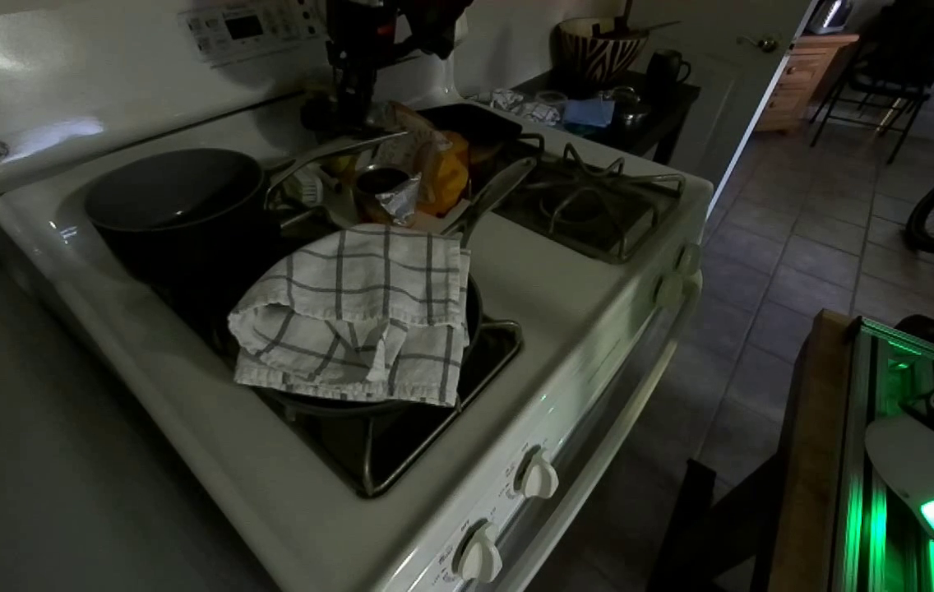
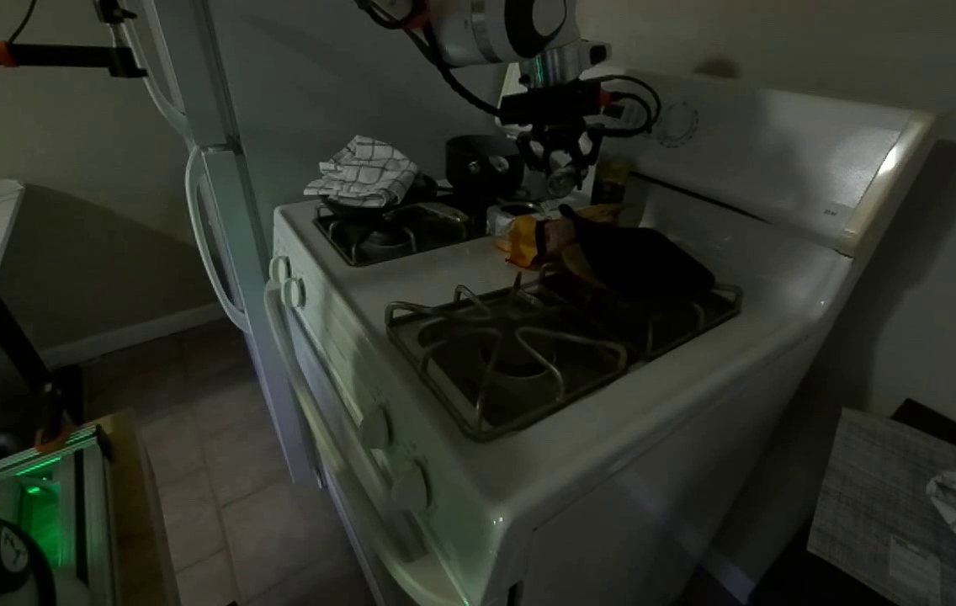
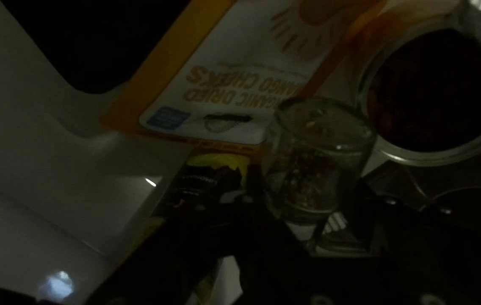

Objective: Remove the jar from the pot and put it on the stove.

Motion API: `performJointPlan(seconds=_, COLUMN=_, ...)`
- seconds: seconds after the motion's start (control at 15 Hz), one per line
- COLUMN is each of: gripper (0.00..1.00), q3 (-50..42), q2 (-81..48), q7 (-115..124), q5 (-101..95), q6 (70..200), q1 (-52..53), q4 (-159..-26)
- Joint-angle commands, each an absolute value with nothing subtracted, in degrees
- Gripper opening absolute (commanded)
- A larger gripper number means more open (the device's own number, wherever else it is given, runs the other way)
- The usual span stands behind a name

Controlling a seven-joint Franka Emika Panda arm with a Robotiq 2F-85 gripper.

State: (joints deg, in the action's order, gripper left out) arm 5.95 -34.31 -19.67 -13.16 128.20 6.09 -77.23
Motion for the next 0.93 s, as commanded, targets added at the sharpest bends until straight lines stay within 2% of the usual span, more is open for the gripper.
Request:
performJointPlan(seconds=0.0, gripper=0.22, q3=5.23, q2=-34.32, q7=-22.34, q5=-14.46, q6=129.25, q1=6.20, q4=-79.30)
performJointPlan(seconds=0.87, gripper=0.22, q3=1.75, q2=-41.17, q7=-12.99, q5=-16.65, q6=125.15, q1=10.50, q4=-72.57)
